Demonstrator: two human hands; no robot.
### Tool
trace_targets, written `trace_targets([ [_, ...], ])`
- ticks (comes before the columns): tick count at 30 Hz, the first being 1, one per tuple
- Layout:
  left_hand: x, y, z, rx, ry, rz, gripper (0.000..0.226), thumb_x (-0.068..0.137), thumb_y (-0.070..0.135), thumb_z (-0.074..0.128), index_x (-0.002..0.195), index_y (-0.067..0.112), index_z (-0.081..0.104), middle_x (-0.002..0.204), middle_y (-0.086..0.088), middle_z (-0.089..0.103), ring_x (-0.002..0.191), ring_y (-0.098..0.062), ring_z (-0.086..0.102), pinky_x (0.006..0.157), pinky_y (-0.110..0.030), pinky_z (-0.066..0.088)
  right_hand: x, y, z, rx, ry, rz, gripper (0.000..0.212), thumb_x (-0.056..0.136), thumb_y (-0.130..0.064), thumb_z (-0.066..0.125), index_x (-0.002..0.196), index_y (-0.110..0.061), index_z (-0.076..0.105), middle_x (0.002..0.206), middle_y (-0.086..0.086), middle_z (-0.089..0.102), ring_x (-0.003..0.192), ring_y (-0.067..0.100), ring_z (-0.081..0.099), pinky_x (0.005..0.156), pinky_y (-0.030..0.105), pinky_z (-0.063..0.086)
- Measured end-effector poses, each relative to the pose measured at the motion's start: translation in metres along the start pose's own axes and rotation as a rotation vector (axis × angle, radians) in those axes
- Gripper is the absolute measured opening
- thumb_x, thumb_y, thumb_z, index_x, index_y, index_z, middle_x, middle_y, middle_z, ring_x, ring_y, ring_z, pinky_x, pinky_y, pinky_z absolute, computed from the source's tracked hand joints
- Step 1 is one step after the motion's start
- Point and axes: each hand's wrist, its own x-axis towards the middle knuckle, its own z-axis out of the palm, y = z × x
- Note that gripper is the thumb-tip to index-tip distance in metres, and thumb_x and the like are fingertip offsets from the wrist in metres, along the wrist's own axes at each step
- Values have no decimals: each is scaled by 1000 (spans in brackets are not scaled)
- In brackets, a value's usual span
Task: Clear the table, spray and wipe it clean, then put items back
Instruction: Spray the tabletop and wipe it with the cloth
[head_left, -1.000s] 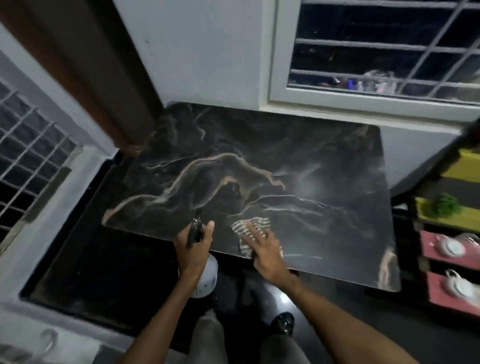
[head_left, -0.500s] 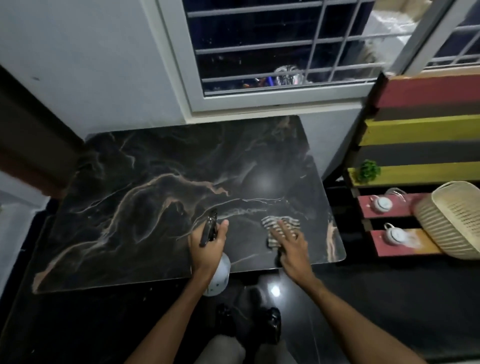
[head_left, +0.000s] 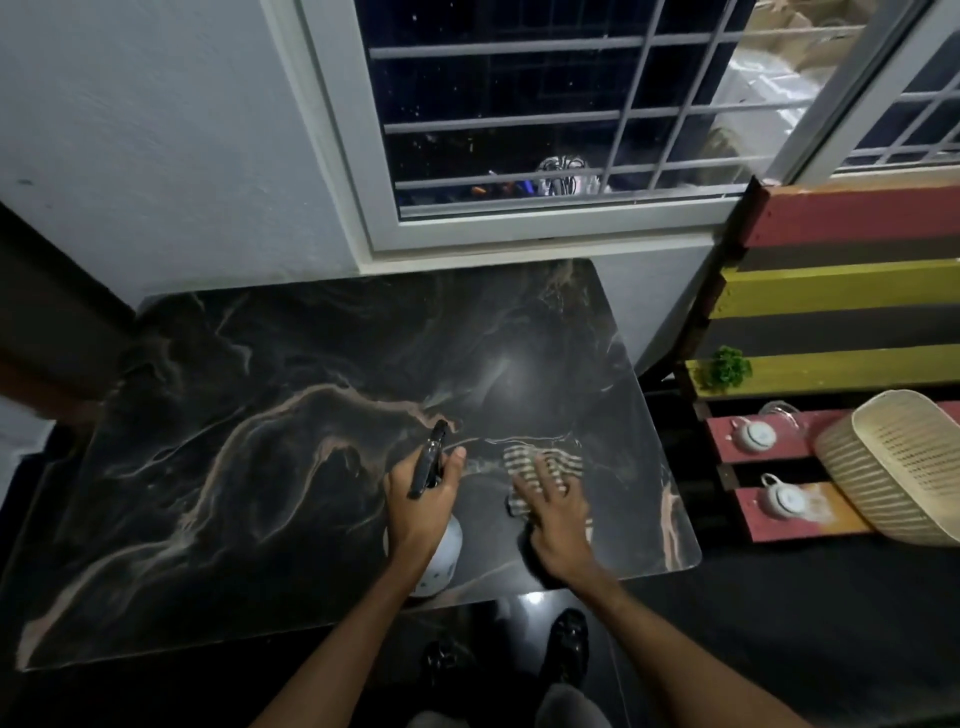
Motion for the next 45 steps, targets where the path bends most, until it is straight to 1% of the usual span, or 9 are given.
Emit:
trace_targets([
  [3, 16, 5, 14, 16, 12, 38, 40, 92, 23, 75, 58, 15, 56, 51, 5, 55, 53, -6, 57, 51, -13, 42, 21, 24, -12, 43, -19, -124, 83, 82, -6, 48, 154, -42, 29, 169, -9, -3, 148, 25, 2, 121, 48, 11],
  [7, 35, 10, 40, 6, 16, 47, 36, 94, 23, 72, 66, 5, 60, 56, -8, 60, 53, -22, 59, 54, -32, 47, 87, 44, -55, 71, 57, 243, 82, 82, -1, 50, 154, -36, 33, 169, -4, 1, 149, 42, 9, 121, 55, 15],
  [12, 56, 28, 90, 10, 77, -57, 31, 93, 27, 73, 65, 18, 66, 60, 5, 67, 63, -5, 67, 63, -21, 48, 109, 91, -64, -5, 31, -69, 82, 82, -5, 53, 155, -37, 31, 169, -3, 4, 150, 34, 10, 118, 47, 17],
  [16, 76, 43, 128, -26, 104, -97, 35, 93, 28, 74, 61, 23, 61, 60, 5, 66, 56, -9, 63, 62, -28, 52, 200, 104, -109, 75, 93, 239, 78, 84, -6, 54, 154, -35, 33, 169, 1, 2, 150, 43, 8, 117, 56, 19],
  [21, 106, 65, 156, -23, 139, -133, 31, 92, 36, 74, 66, 26, 63, 64, 5, 67, 63, -22, 66, 65, -43, 56, 228, 100, -101, -37, -67, -300, 68, 87, -23, 40, 154, -33, 34, 169, 5, 10, 151, 35, 13, 120, 48, 13],
  [26, 141, 74, 173, 5, 168, -65, 40, 94, 31, 73, 63, 12, 58, 57, -3, 61, 56, -23, 60, 60, -45, 53, 306, 98, -130, 39, 48, 28, 72, 88, -10, 52, 154, -30, 34, 169, 4, 8, 147, 44, 14, 120, 53, 16],
  [30, 166, 83, 176, 53, 185, 19, 42, 94, 32, 72, 60, 12, 58, 50, 1, 57, 51, -15, 59, 56, -40, 52, 308, 109, -123, -45, -6, -353, 71, 89, -12, 53, 155, -31, 33, 169, 1, 9, 151, 32, 13, 120, 46, 12],
  [34, 191, 83, 173, 23, 221, 23, 44, 94, 30, 74, 59, 7, 57, 49, -6, 56, 48, -21, 58, 55, -42, 50, 371, 104, -152, 85, 56, 63, 66, 88, -27, 48, 153, -29, 37, 168, 6, 11, 148, 49, 12, 118, 58, 15],
  [45, 223, 53, 122, -8, 260, -38, 39, 93, 28, 75, 66, 5, 60, 60, -14, 62, 52, -35, 58, 49, -46, 50, 390, 21, -108, 0, 108, -71, 76, 83, -10, 57, 154, -27, 36, 169, 6, 10, 150, 43, 11, 122, 55, 9],
])
